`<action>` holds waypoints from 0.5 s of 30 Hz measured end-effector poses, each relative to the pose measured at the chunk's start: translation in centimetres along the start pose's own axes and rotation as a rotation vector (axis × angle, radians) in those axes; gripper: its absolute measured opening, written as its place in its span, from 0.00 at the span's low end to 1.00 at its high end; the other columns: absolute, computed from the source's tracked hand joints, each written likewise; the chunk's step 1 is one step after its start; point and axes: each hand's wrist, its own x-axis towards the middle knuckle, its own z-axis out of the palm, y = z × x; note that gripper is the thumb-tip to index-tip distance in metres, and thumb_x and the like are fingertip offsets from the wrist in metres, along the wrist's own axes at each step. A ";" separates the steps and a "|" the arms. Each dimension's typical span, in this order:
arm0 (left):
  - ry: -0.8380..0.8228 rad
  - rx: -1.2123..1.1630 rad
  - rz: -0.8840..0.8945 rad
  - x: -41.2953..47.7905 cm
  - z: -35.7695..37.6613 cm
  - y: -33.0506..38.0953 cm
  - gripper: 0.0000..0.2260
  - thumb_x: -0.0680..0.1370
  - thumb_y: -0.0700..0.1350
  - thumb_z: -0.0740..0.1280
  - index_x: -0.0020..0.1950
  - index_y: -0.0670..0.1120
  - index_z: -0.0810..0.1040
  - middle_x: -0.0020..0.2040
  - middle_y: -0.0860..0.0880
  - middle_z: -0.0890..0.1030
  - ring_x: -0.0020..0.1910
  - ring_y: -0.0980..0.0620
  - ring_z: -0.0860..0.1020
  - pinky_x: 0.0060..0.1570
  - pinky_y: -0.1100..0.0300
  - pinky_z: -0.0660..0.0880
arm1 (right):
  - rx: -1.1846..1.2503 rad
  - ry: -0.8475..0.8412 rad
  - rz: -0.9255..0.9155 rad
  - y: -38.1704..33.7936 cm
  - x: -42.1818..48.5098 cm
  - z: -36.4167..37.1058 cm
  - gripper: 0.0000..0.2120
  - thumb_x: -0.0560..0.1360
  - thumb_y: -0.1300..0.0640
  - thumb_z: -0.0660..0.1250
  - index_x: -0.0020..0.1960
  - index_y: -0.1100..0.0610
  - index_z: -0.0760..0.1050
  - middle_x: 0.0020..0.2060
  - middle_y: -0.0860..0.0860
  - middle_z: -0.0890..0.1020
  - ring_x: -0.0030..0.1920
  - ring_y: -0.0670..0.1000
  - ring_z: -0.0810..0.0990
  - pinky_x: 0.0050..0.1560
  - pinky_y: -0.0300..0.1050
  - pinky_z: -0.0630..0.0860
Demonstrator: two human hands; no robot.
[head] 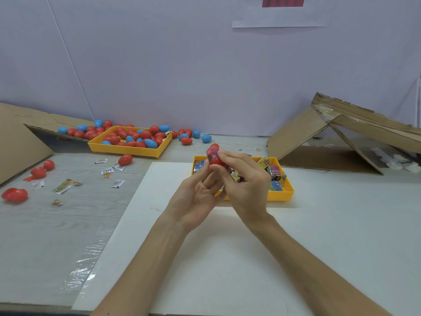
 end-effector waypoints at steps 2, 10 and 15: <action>0.021 0.024 0.022 0.0 0.1 0.0 0.15 0.77 0.49 0.70 0.60 0.43 0.84 0.56 0.44 0.83 0.66 0.45 0.77 0.75 0.43 0.65 | 0.015 0.003 0.010 0.0 0.0 0.0 0.14 0.71 0.65 0.77 0.56 0.64 0.84 0.52 0.54 0.86 0.55 0.50 0.84 0.57 0.42 0.80; 0.145 0.195 0.273 -0.1 0.5 0.5 0.21 0.74 0.45 0.70 0.66 0.40 0.78 0.60 0.42 0.84 0.60 0.48 0.82 0.61 0.57 0.78 | 0.640 -0.154 0.673 -0.9 1.2 -0.2 0.21 0.74 0.56 0.75 0.66 0.55 0.76 0.55 0.54 0.85 0.56 0.53 0.85 0.59 0.53 0.81; 0.140 0.174 0.321 -0.2 0.4 0.7 0.23 0.73 0.43 0.71 0.66 0.38 0.76 0.58 0.42 0.85 0.57 0.45 0.84 0.52 0.58 0.81 | 0.602 -0.288 0.700 -0.5 2.0 -0.7 0.23 0.72 0.57 0.75 0.66 0.59 0.77 0.54 0.56 0.86 0.58 0.54 0.84 0.64 0.56 0.78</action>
